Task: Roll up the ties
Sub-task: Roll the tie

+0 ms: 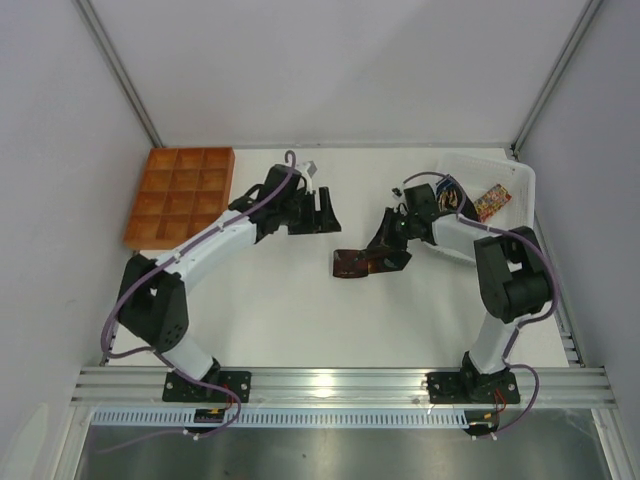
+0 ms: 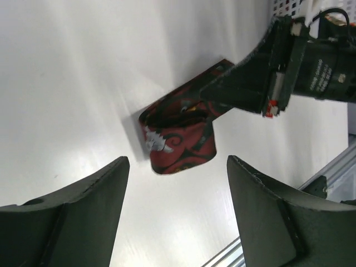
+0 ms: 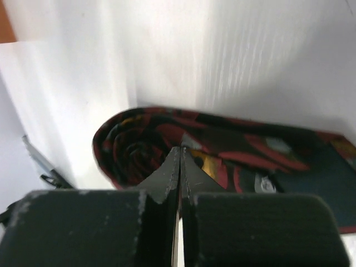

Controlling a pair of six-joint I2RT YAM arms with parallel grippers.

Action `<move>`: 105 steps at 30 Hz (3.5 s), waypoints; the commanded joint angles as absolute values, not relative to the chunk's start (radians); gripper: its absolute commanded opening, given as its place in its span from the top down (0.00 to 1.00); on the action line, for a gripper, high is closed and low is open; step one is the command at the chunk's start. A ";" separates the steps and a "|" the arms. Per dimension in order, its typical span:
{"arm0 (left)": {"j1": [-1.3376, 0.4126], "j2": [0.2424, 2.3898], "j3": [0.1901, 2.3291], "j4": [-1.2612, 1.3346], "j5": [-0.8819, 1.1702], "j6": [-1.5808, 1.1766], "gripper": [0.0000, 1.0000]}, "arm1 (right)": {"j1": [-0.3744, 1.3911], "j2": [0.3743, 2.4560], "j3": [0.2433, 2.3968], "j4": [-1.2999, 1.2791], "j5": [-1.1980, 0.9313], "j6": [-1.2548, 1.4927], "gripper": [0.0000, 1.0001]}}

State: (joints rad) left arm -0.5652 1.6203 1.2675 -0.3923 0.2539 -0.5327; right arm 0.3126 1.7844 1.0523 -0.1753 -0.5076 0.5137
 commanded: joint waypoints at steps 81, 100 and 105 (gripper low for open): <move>-0.876 1.855 1.419 -0.709 0.028 0.359 0.00 | 0.103 1.477 0.950 -0.184 -0.638 0.488 0.89; -0.844 1.997 1.424 -0.661 0.052 0.367 0.00 | 0.104 1.468 0.931 -0.155 -0.657 0.503 0.92; -0.816 2.014 1.427 -0.650 0.060 0.370 0.00 | 0.104 1.476 0.930 -0.149 -0.661 0.505 0.92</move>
State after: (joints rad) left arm -0.8375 1.9884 1.3945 -0.6636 0.0490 0.3416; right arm 0.1089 1.5066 0.9310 -0.1829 -0.6453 0.5026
